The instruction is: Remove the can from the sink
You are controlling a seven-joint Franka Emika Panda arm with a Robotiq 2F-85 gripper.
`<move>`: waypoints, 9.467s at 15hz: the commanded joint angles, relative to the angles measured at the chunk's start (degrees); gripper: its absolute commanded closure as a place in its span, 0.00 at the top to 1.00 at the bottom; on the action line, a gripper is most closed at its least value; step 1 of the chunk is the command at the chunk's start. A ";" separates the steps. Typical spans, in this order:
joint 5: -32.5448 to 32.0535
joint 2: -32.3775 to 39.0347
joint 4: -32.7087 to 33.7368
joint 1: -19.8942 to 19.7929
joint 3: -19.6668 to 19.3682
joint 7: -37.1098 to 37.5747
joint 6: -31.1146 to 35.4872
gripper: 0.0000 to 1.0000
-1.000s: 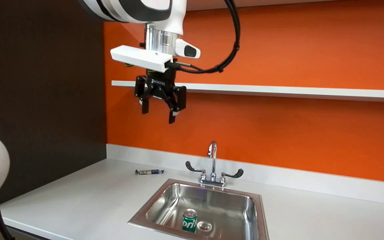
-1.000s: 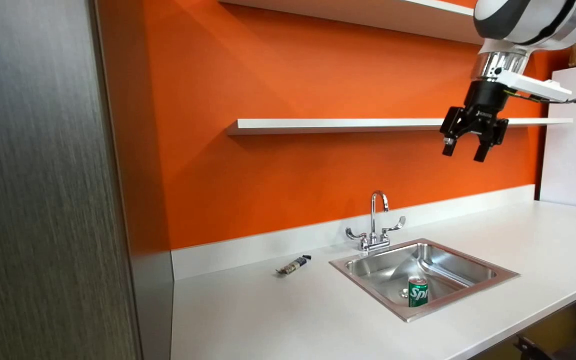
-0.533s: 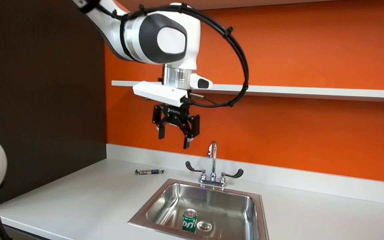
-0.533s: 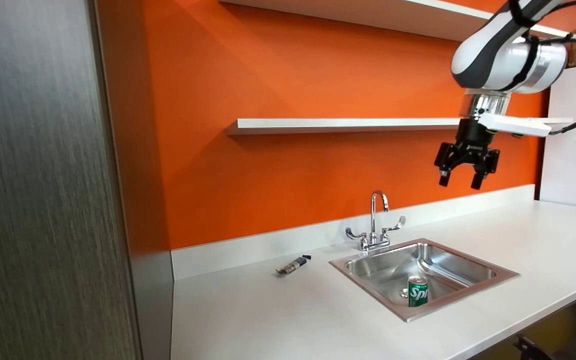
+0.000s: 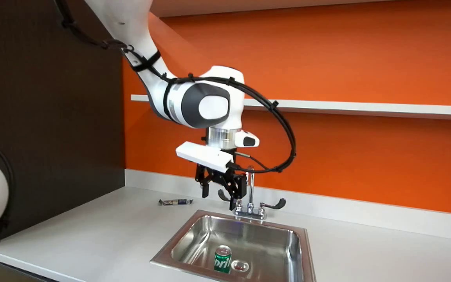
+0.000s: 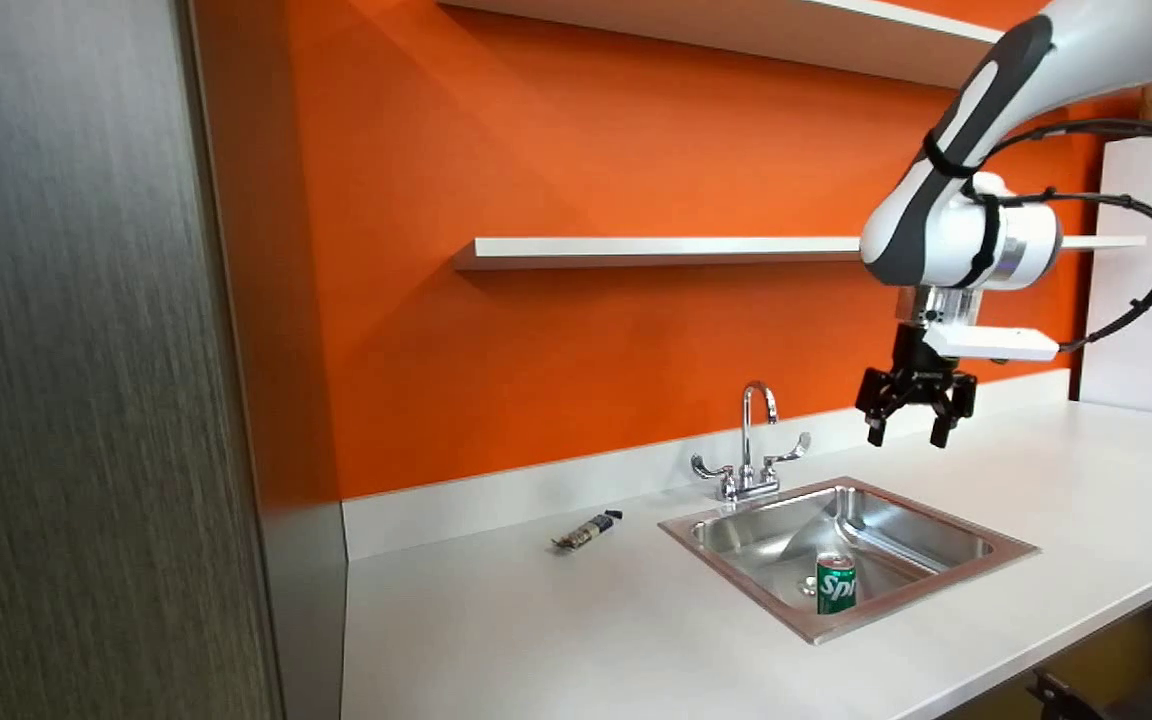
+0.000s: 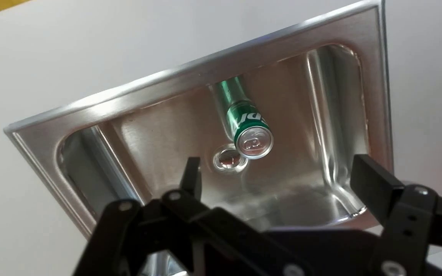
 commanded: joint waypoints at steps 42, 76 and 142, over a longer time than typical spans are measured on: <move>-1.23 45.60 28.04 -5.26 12.96 6.42 6.58 1.00; -3.53 33.49 18.79 -3.37 14.24 7.13 8.21 0.38; -2.69 1.44 -5.74 12.05 26.69 7.86 -0.17 1.00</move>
